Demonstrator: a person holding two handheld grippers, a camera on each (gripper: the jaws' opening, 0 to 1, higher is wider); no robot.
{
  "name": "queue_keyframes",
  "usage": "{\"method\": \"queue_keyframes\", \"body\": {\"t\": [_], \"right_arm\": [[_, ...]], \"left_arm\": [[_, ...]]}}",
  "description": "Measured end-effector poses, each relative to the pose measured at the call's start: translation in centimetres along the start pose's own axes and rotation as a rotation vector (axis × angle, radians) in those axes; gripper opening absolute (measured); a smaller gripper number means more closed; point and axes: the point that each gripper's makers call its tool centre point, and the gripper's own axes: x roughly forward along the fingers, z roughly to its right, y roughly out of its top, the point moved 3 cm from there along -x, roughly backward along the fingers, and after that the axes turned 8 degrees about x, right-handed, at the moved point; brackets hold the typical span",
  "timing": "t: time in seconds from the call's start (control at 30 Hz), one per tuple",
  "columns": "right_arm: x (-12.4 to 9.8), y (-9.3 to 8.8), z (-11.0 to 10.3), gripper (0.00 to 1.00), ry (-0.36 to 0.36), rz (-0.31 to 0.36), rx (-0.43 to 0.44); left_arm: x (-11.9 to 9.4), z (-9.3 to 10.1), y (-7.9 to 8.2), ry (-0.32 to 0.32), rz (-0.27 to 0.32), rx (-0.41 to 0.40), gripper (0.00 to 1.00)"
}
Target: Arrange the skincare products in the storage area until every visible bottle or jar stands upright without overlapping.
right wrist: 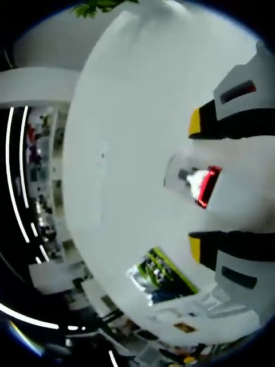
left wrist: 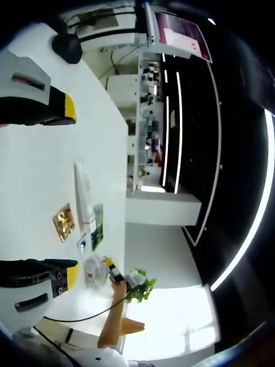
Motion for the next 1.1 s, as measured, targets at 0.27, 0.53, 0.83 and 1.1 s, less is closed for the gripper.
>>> {"method": "queue_keyframes", "body": {"t": [0.27, 0.53, 0.83, 1.1], "right_arm": [[1.0, 1.0, 0.5, 0.49, -0.017, -0.068, -0.004], [1.0, 0.7, 0.6, 0.41, -0.061, -0.214, -0.021], [1.3, 0.9, -0.2, 0.37, -0.113, -0.349, -0.056], [1.1, 0.5, -1.4, 0.29, -0.159, -0.412, -0.041]], "left_arm": [[0.5, 0.6, 0.3, -0.020, 0.019, -0.006, 0.99], [0.4, 0.8, 0.0, -0.028, 0.013, -0.010, 0.99], [0.4, 0.6, -0.2, -0.021, 0.012, -0.022, 0.99], [0.3, 0.4, -0.2, -0.017, 0.012, -0.027, 0.99]]}}
